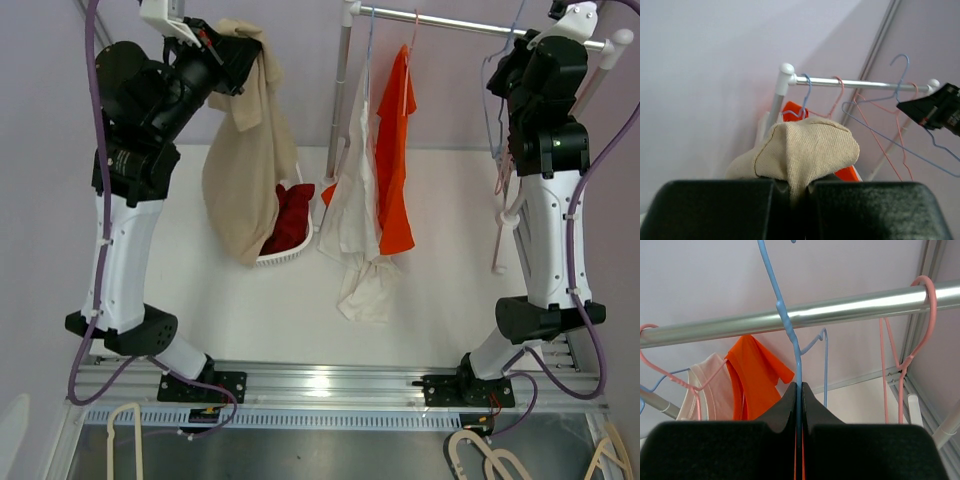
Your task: Remove the t-shirt from the hanger
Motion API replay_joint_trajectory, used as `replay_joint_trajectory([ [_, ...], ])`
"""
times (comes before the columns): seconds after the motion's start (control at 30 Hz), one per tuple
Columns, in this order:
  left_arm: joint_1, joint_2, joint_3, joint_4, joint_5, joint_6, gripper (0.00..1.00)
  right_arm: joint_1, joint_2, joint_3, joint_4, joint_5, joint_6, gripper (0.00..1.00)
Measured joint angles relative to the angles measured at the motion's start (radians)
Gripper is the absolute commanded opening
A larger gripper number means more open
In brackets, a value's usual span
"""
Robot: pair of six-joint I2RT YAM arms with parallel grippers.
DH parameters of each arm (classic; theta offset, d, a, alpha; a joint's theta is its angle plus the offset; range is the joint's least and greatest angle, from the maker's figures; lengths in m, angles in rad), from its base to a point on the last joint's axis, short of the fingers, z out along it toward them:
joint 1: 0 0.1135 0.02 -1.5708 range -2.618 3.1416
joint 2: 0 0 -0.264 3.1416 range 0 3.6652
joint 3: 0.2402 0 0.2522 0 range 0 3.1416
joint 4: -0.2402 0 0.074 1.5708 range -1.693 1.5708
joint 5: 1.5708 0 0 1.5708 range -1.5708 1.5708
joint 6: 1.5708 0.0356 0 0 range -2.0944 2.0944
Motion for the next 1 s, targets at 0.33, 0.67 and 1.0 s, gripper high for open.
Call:
replay_joint_trajectory([
  [0.33,0.178,0.150,0.100,0.260,0.082,-0.126,0.01,-0.056,0.035,-0.061,0.081,-0.053,-0.006,0.00],
  [0.67,0.193,0.045,-0.338,0.336,0.103,-0.174,0.01,-0.073,0.037,-0.282,0.175,-0.074,0.011,0.00],
  [1.0,0.193,0.207,-0.502,0.040,-0.023,-0.234,0.01,-0.073,-0.010,-0.320,0.190,-0.076,0.017,0.00],
])
